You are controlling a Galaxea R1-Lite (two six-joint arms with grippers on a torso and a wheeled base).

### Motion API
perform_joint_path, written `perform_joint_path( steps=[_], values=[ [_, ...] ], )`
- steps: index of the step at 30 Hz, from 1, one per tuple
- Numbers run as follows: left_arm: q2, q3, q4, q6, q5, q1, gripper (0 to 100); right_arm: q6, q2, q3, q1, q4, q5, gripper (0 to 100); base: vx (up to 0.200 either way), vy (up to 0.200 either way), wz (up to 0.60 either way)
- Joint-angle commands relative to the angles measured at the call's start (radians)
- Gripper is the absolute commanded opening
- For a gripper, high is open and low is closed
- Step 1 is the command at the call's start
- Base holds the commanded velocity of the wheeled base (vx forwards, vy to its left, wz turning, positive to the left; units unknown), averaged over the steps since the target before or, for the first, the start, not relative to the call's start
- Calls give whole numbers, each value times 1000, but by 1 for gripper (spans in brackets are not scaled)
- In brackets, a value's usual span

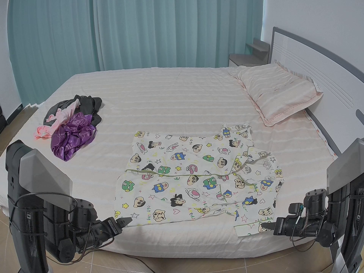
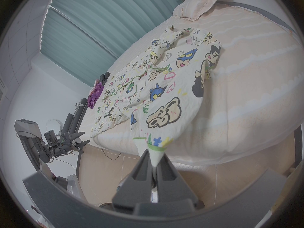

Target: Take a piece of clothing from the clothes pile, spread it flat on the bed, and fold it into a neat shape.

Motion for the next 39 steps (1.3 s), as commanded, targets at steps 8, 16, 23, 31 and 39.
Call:
perform_joint_path(
  steps=[8, 16, 23, 31, 39],
  values=[
    [59, -59, -18, 24, 37, -20, 100, 1, -7, 18, -6, -17, 3, 0, 0, 0, 0],
    [95, -114, -18, 20, 49, -29, 100, 2, -7, 18, -1, -17, 1, 0, 0, 0, 0],
    [117, -192, 8, 26, 87, -38, 100, 19, -9, 18, -3, -17, 1, 0, 0, 0, 0],
    [117, -252, 74, 41, 101, -44, 100, 21, -10, 18, -6, -17, 1, 0, 0, 0, 0],
    [115, -254, 86, 41, 139, -40, 0, 21, -10, 18, -7, -17, -1, 0, 0, 0, 0]
  ],
)
